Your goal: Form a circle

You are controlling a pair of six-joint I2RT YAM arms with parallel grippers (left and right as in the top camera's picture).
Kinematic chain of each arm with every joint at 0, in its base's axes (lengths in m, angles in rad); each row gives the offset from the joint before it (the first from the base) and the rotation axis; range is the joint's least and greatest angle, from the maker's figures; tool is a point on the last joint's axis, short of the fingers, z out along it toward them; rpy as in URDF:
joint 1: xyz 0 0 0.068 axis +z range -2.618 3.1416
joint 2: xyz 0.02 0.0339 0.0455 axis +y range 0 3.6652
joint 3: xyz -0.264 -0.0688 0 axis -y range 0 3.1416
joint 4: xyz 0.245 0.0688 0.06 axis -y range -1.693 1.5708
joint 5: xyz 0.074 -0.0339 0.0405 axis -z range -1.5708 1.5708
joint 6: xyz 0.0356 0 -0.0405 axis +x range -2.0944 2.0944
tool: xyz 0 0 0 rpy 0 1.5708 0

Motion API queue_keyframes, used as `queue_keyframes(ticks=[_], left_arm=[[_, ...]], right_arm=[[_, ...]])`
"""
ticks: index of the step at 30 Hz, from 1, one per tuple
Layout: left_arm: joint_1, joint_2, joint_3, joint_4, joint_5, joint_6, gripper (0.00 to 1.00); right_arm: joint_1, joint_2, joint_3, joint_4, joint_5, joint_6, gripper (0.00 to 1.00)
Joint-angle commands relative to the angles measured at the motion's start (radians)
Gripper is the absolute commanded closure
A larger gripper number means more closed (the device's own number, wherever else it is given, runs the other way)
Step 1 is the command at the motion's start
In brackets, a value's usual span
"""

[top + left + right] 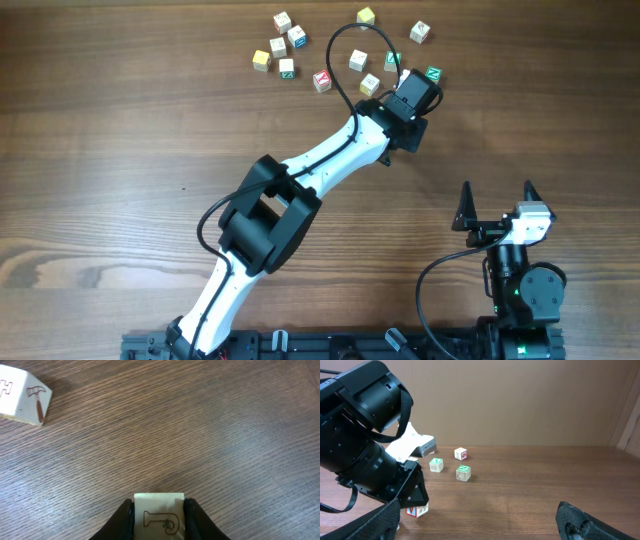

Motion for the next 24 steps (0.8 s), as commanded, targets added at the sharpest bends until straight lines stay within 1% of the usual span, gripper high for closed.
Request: queue_keyframes(ticks=[1,9,17,24], left_arm=[[-0.006,0.016,0.01,-0.001,-0.028,-0.042,0.76],[-0.006,0.016,0.01,-0.039,-0.028,-0.072,0.73],[-0.006,0.016,0.01,-0.046,-0.028,-0.072,0.64],[-0.006,0.016,0.01,-0.046,-0.028,-0.072,0.62]], right_arm=[[0.004,-0.009,-0.001,0.004,-0.016,-0.017,0.0],[0.004,-0.009,-0.001,0.005,-0.016,-0.017,0.0],[0.004,-0.009,-0.001,0.004,-0.016,-0.017,0.0],[0.004,-0.009,-0.001,0.004,-0.016,-0.017,0.0]])
